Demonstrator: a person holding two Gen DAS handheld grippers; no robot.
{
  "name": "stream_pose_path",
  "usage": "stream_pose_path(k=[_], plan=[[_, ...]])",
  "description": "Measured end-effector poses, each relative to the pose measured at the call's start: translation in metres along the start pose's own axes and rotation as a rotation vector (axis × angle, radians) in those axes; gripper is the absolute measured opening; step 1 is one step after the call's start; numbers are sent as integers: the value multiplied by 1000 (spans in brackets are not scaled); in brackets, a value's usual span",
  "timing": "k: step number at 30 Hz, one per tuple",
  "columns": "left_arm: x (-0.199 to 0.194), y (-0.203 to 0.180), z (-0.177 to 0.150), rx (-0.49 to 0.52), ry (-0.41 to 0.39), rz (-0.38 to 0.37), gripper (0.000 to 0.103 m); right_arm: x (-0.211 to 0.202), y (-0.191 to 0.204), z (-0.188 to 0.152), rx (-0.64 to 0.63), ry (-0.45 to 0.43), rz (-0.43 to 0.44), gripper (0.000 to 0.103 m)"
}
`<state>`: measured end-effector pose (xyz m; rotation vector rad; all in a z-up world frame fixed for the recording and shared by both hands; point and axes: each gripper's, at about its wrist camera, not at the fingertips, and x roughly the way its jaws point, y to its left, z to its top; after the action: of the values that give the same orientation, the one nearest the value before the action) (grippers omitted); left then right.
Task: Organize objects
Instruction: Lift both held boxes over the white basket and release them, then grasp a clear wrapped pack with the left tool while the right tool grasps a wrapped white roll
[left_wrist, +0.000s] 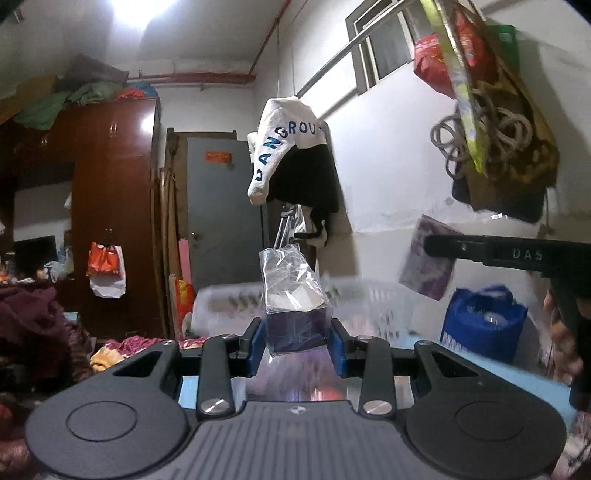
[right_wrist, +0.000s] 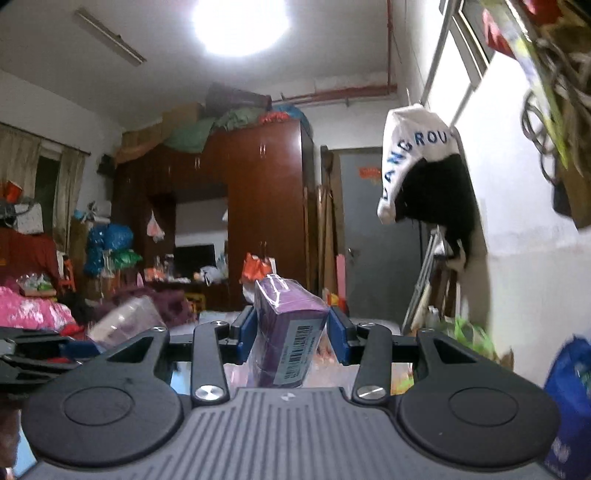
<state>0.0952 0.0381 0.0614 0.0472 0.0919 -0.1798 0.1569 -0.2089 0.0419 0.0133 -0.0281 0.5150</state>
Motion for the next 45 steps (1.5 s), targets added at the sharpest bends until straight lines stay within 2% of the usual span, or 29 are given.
stream_pose_path(k=[2, 5, 9, 10, 11, 12, 13, 14, 15, 16, 17, 21, 23, 27, 30, 31, 33, 39, 43, 44, 45], plan=[[25, 4, 25, -23, 23, -6, 40, 30, -9, 19, -21, 2, 0, 46], [67, 6, 48, -41, 73, 34, 40, 88, -26, 35, -47, 128, -60, 45], [118, 18, 51, -117, 178, 55, 41, 129, -44, 27, -4, 228, -64, 47], [126, 20, 49, -129, 187, 73, 46, 133, -47, 23, 13, 236, -57, 48], [134, 23, 46, -129, 195, 93, 53, 134, -49, 19, 35, 241, -49, 55], [140, 25, 44, -128, 207, 137, 65, 132, -52, 17, 62, 245, -43, 72], [138, 26, 42, -129, 208, 184, 66, 126, -54, 15, 95, 235, -43, 81], [131, 26, 39, -118, 192, 189, 67, 114, -56, 15, 118, 212, -35, 94], [120, 26, 35, -104, 173, 166, 70, 100, -59, 14, 139, 182, -16, 102], [109, 25, 32, -96, 162, 149, 75, 83, -61, 10, 153, 144, 14, 103], [96, 23, 28, -89, 154, 141, 78, 69, -62, 8, 157, 127, 30, 103], [47, 20, 5, -79, 144, 125, 89, 27, -68, -20, 169, 159, 59, 103], [40, 19, -7, -76, 164, 136, 89, 23, -68, -43, 164, 242, 49, 103], [51, 22, -23, -73, 210, 171, 89, 32, -61, -79, 155, 403, 103, 99], [60, 28, -30, -106, 238, 171, 88, 42, -54, -91, 157, 497, 152, 90], [64, 30, -33, -112, 248, 175, 88, 45, -53, -92, 158, 515, 172, 90], [68, 30, -37, -116, 267, 177, 88, 50, -51, -94, 157, 547, 189, 89], [78, 30, -50, -116, 310, 195, 88, 66, -46, -96, 143, 600, 156, 88], [75, 30, -49, -120, 305, 193, 89, 72, -45, -98, 168, 614, 159, 88], [76, 30, -49, -125, 309, 199, 88, 72, -46, -98, 171, 616, 157, 84], [77, 31, -49, -133, 315, 204, 88, 71, -47, -98, 174, 615, 156, 71]])
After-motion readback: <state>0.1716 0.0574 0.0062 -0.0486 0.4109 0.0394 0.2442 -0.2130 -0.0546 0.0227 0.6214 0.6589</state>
